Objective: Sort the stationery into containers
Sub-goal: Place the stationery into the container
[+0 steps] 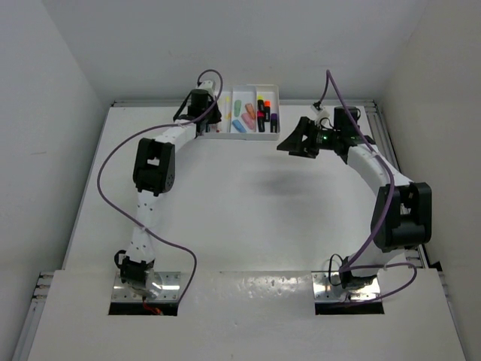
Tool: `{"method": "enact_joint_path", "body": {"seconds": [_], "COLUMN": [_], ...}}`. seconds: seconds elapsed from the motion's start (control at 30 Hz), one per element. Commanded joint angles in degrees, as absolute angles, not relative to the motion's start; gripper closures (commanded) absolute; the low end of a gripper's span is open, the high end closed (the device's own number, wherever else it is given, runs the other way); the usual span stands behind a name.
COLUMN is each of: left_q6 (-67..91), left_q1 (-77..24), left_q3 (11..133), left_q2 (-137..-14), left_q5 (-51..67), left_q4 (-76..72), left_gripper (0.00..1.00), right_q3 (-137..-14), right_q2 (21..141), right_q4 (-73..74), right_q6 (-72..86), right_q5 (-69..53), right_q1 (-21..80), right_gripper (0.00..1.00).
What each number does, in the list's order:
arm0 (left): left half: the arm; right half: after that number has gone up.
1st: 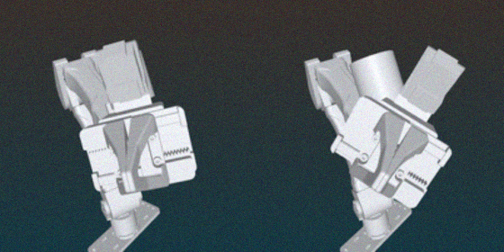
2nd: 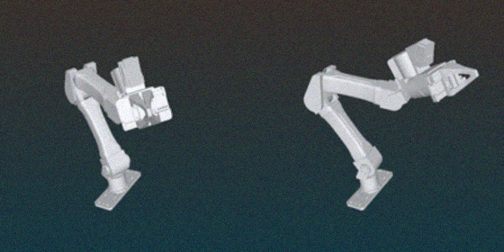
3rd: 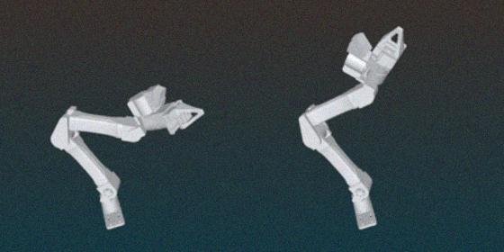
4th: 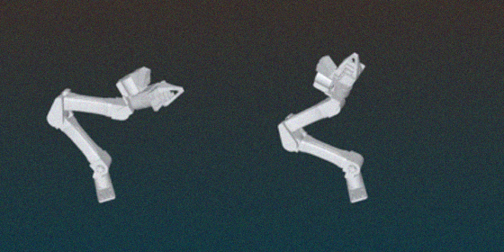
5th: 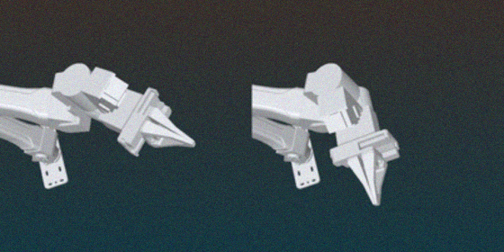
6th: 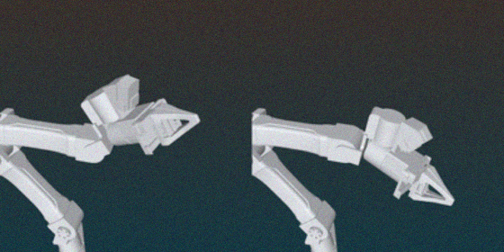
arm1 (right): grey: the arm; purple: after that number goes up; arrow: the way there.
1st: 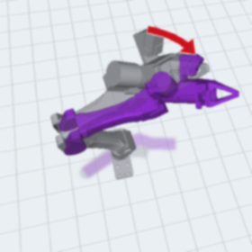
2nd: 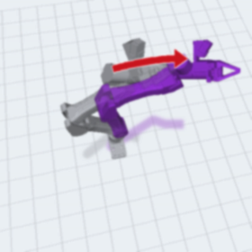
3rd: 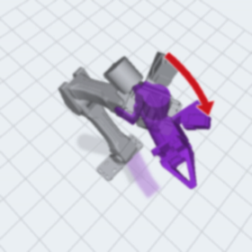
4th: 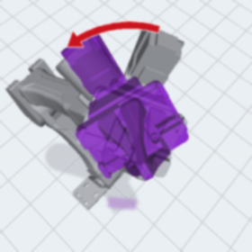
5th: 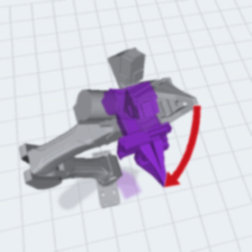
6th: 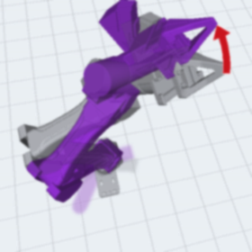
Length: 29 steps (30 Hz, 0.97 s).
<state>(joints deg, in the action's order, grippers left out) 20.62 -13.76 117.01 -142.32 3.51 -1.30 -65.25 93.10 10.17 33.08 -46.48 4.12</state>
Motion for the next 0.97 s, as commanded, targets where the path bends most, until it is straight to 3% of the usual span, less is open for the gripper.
{"method": "enact_joint_path", "body": {"seconds": [0.0,0.07,0.1,0.17,0.2,0.27,0.47,0.6,0.7,0.93], "left_q6": [18.6,18.2,17.8,17.3,16.9,16.3,3.8,2.4,3.7,2.4], "left_q1": [-14.9,-15.0,-14.9,-14.8,-14.4,-13.9,-13.3,-10.1,-4.8,4.7], "left_q3": [121.0,121.1,121.1,121.1,121.1,121.2,121.1,99.9,82.9,58.6], "left_q2": [-143.1,-143.8,-143.8,-142.8,-142.0,-137.8,-121.3,-103.2,-91.7,-74.7], "left_q5": [0.8,0.8,0.7,1.1,1.3,1.1,-0.9,-0.4,7.9,12.2], "left_q4": [-3.2,-3.3,-3.3,-2.6,-2.1,-0.2,17.5,23.4,23.7,18.7], "left_gripper": [1.00,0.82,0.54,0.33,0.15,0.00,0.00,0.00,0.00,0.00], "right_q3": [-65.6,-65.7,-65.8,-66.3,-67.4,-69.9,-75.9,-72.2,-66.6,-59.2], "right_q2": [90.5,90.6,90.6,90.5,90.5,90.4,88.5,83.3,78.3,73.7], "right_q4": [10.5,11.0,11.7,12.5,14.4,17.2,35.1,38.8,38.1,36.9], "right_q6": [31.2,30.7,30.3,28.7,27.9,24.8,11.5,5.0,2.7,0.8], "right_q5": [-45.7,-45.4,-45.4,-44.8,-44.6,-43.0,-36.0,-31.2,-29.8,-28.3], "right_q1": [3.6,3.4,3.3,3.1,2.8,1.4,-4.7,-9.3,-12.3,-15.2], "right_gripper": [0.25,0.25,0.24,0.24,0.24,0.23,0.22,0.20,0.19,0.17]}}
